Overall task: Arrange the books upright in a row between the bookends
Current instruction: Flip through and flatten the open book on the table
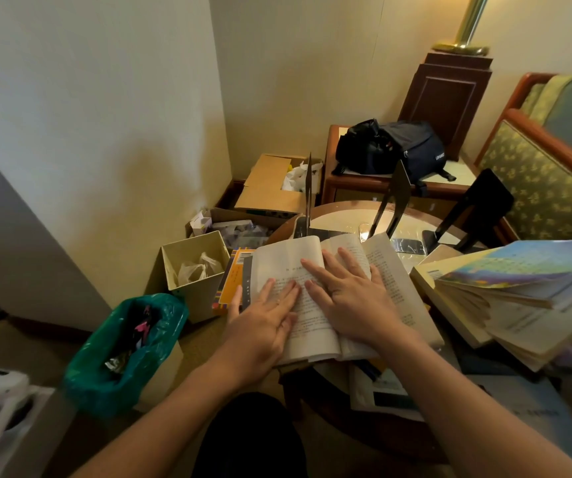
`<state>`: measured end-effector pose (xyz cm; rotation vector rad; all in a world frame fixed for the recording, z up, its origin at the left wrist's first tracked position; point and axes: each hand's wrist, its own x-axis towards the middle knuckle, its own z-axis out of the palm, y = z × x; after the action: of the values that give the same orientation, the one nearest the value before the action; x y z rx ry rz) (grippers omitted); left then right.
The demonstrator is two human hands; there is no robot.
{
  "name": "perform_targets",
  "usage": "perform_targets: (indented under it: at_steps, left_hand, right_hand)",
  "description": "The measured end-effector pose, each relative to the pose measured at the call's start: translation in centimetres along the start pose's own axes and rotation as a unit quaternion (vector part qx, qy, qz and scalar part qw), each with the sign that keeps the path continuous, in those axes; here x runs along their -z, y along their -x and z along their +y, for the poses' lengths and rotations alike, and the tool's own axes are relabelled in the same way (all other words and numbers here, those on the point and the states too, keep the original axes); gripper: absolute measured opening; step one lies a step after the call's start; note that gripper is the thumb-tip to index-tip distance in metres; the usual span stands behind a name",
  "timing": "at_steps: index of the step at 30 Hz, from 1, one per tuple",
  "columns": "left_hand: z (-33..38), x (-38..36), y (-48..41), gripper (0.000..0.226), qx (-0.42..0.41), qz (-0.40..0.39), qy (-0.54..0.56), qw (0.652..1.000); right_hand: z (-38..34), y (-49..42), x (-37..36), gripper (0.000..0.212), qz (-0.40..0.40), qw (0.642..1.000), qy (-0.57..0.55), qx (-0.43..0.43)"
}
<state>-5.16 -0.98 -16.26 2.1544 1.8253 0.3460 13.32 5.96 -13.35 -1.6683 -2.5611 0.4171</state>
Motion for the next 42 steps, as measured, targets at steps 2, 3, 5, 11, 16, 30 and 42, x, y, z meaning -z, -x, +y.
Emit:
perform_targets:
  at_steps: [2,3,5,11,16,30,42]
  left_hand:
    - [0.0,0.0,-1.5,0.052,0.002,0.007,-0.029,1.0]
    - [0.1,0.0,-2.3,0.052,0.005,0.008,-0.03,1.0]
    - [0.3,0.2,-3.9,0.052,0.011,0.006,-0.016,1.0]
    - [0.2,1.0,-7.7,0.052,0.045,0.004,-0.006,0.999]
    - [0.0,0.4,-6.4,0.053,0.031,0.021,-0.015,0.999]
    - [0.1,-0.3,1.7,0.059,-0.036,-0.064,-0.06,0.995]
    - [-0.6,0.8,-7.1,0.054,0.031,-0.025,-0.034,0.999]
  right_hand:
    - [-0.1,-0.1,0.0,0.054,-0.002,1.0,0.0,-0.002]
    - [-0.1,-0.1,0.0,0.054,-0.001,1.0,0.0,-0.002]
    - [-0.1,-0.1,-0.1,0.053,0.005,1.0,0.001,0.0]
    - [-0.1,-0.4,-0.6,0.053,0.016,1.0,0.002,-0.005]
    - [0.0,-0.3,-0.8,0.056,0.017,1.0,0.008,-0.007]
    - [-0.1,-0.5,-0.8,0.058,0.007,1.0,0.011,-0.014]
    - [-0.2,-0.5,-0.9,0.059,0.011,1.0,0.015,-0.018]
